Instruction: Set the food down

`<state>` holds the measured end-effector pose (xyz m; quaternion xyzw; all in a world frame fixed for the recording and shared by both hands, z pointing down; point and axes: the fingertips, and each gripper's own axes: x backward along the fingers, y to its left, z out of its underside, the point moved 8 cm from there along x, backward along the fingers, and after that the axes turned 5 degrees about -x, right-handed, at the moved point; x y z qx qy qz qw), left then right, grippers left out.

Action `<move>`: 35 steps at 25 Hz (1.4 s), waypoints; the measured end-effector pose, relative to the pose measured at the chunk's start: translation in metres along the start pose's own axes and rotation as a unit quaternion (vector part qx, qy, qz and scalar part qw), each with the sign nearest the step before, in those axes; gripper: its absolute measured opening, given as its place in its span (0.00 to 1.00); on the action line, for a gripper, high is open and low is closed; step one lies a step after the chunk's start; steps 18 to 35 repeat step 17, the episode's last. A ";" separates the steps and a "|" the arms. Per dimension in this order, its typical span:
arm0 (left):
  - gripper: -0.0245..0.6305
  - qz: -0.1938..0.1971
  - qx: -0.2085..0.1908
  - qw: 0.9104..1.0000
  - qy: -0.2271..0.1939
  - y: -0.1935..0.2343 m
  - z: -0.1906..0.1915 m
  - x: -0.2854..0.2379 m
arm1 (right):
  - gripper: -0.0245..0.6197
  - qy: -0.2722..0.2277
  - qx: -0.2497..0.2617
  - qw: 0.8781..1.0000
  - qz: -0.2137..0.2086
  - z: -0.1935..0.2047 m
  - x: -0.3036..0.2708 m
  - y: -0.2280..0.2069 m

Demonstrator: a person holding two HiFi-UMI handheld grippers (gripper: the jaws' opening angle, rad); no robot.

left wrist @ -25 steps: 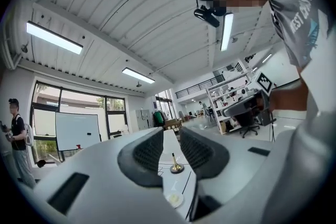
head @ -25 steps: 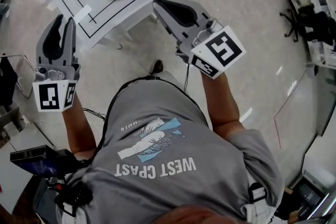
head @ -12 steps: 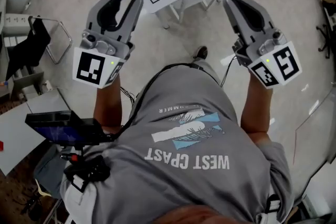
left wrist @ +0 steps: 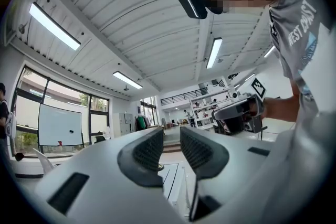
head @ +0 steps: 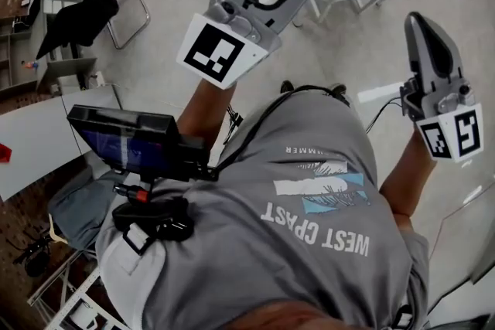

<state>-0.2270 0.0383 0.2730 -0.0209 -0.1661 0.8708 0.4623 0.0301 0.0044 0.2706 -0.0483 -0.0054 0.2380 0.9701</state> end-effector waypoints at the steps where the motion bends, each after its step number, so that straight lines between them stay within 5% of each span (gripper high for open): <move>1: 0.20 -0.001 -0.002 1.000 0.003 -0.007 0.011 -0.009 | 0.05 -0.002 -0.003 1.000 -0.003 0.012 0.004 -0.012; 5: 0.20 0.000 -0.011 1.000 0.019 -0.033 0.049 -0.061 | 0.05 -0.010 -0.019 1.000 -0.010 0.052 0.023 -0.069; 9: 0.20 -0.013 0.004 1.000 0.020 -0.038 0.018 -0.104 | 0.05 0.007 -0.015 1.000 -0.020 0.006 0.038 -0.108; 17: 0.20 0.001 0.004 1.000 0.010 -0.061 -0.044 -0.027 | 0.05 0.008 -0.009 1.000 -0.007 -0.030 0.068 -0.011; 35: 0.20 0.001 0.004 1.000 0.010 -0.061 -0.044 -0.027 | 0.05 0.008 -0.009 1.000 -0.007 -0.030 0.068 -0.011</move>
